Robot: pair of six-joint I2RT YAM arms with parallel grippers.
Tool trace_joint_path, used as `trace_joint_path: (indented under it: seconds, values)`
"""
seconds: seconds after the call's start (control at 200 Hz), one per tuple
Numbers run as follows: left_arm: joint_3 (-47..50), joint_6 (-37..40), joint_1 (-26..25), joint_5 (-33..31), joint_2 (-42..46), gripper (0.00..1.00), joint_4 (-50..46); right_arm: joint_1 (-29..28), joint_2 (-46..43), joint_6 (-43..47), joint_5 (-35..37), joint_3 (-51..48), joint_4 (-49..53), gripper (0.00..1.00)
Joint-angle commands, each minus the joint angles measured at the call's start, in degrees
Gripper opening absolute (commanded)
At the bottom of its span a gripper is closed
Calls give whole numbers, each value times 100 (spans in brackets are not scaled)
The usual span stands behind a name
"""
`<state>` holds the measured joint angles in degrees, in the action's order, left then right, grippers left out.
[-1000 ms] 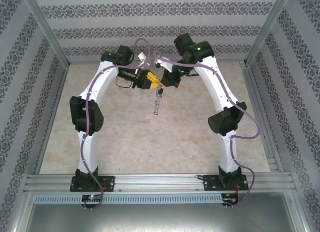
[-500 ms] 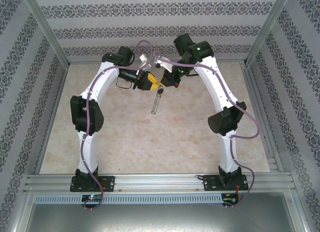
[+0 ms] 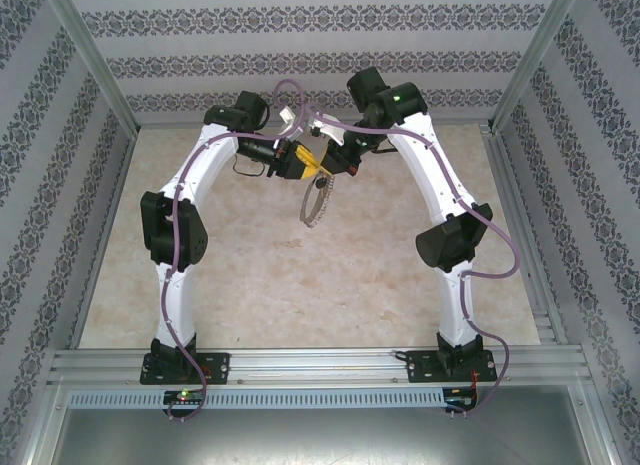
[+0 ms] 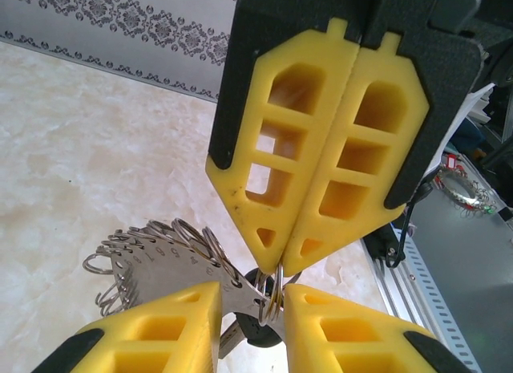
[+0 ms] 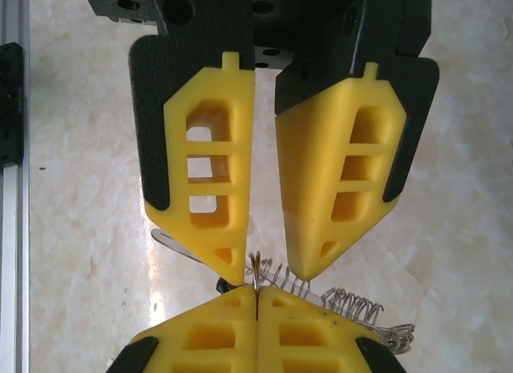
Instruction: Put the keys on the keyring
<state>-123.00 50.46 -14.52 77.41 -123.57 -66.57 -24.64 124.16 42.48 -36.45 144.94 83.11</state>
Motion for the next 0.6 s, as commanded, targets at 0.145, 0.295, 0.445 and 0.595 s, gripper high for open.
trace_joint_path:
  seconds: [0.145, 0.295, 0.445, 0.595]
  values:
    - [-101, 87, -41, 280, 88, 21, -10, -80, -28, 106, -62, -10, -84, 0]
    - [-161, 249, -74, 467, 103, 11, -164, -76, -8, 103, -73, -11, -111, 0]
    - [-189, 290, -112, 512, 124, 0, -199, -70, 3, 76, -68, -10, -126, 0]
    - [-189, 353, -135, 559, 143, 0, -207, -64, -31, 5, -48, -11, -224, 0]
